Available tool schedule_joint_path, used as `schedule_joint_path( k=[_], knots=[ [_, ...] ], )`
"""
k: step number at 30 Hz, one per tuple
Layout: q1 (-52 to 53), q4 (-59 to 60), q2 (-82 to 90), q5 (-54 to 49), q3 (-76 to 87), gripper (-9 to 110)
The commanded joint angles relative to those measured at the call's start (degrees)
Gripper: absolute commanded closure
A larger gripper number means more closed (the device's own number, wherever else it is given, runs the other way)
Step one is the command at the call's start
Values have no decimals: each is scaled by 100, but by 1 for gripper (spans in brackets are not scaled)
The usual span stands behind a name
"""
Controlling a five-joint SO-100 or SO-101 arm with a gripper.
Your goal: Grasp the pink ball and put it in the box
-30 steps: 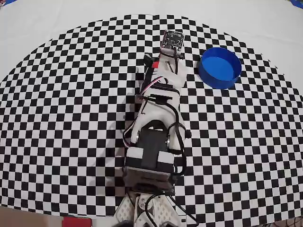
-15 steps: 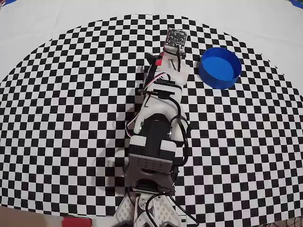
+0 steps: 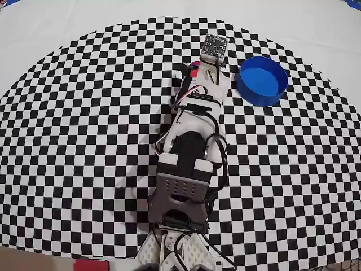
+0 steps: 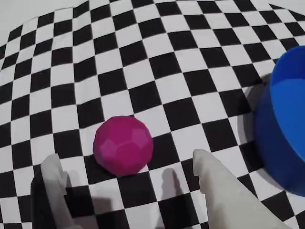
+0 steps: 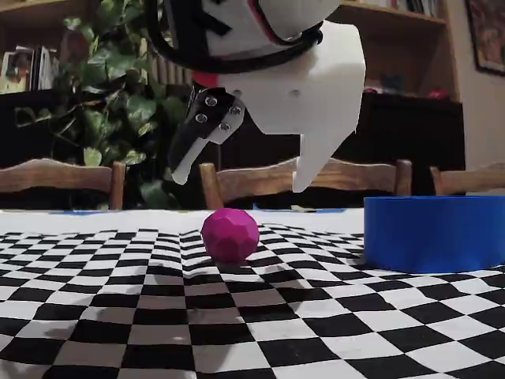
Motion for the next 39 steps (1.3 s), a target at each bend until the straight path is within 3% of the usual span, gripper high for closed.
schedule_joint_path(
  k=[1, 39],
  knots=[
    [9, -79, -26, -53, -281, 69],
    [-149, -158, -817, -53, -958, 69]
  ],
)
